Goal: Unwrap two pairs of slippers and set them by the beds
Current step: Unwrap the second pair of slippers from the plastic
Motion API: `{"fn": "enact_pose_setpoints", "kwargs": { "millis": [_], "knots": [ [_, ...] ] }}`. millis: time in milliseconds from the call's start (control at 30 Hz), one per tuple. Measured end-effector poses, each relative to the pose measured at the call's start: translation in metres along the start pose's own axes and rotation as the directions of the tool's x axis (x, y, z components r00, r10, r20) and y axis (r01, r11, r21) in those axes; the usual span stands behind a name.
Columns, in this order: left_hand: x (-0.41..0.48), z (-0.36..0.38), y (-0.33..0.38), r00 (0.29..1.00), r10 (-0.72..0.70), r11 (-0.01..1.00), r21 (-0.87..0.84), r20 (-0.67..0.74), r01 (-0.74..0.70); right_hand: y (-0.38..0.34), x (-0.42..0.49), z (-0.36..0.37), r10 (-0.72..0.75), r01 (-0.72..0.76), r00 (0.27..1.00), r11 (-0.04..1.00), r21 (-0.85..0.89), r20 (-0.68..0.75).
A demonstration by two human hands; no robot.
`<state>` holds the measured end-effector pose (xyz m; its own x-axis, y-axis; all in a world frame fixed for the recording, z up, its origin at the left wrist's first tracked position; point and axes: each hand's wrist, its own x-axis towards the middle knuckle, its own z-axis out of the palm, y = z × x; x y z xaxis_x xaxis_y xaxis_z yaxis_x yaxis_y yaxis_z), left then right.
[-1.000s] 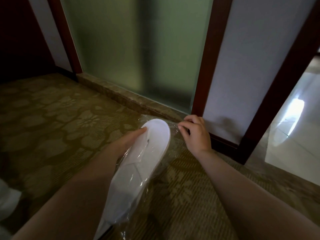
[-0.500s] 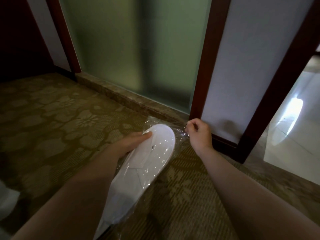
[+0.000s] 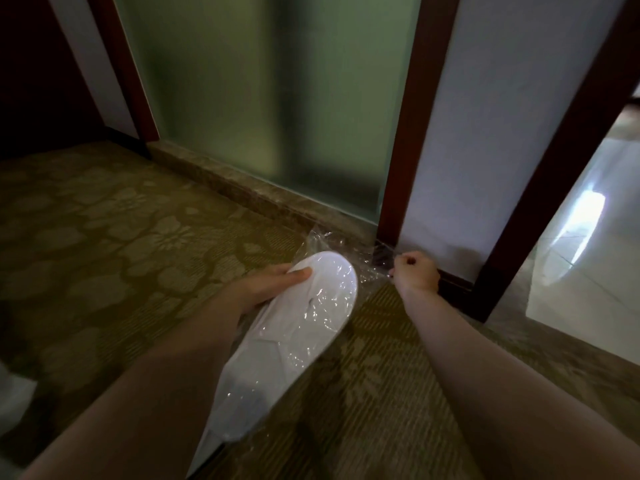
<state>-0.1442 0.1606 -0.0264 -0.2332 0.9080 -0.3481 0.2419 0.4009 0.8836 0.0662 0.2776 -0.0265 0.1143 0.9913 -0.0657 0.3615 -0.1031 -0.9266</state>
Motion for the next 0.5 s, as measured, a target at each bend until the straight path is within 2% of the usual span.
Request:
{"fn": "enact_pose_setpoints", "kwargs": {
  "millis": [100,300,400,500],
  "knots": [
    [0.0,-0.003,-0.005,1.0,-0.002,1.0,0.032,-0.011,0.002,0.001,0.0,-0.003,-0.121,0.119,0.993,0.986,-0.118,-0.005],
    [-0.001,-0.005,-0.008,0.999,-0.03,0.993,0.116,-0.017,0.032,-0.005,-0.012,-0.004,-0.337,0.343,0.912,0.939,0.016,0.235],
    [0.0,-0.001,-0.007,1.0,-0.008,0.985,0.17,-0.006,0.009,-0.008,-0.018,0.004,-0.336,0.384,0.849,0.922,-0.041,0.408],
    [0.001,0.004,-0.004,1.0,0.004,0.969,0.246,0.027,-0.011,-0.008,-0.024,0.012,-0.267,0.407,0.784,0.903,-0.139,0.56]
  ]
}}
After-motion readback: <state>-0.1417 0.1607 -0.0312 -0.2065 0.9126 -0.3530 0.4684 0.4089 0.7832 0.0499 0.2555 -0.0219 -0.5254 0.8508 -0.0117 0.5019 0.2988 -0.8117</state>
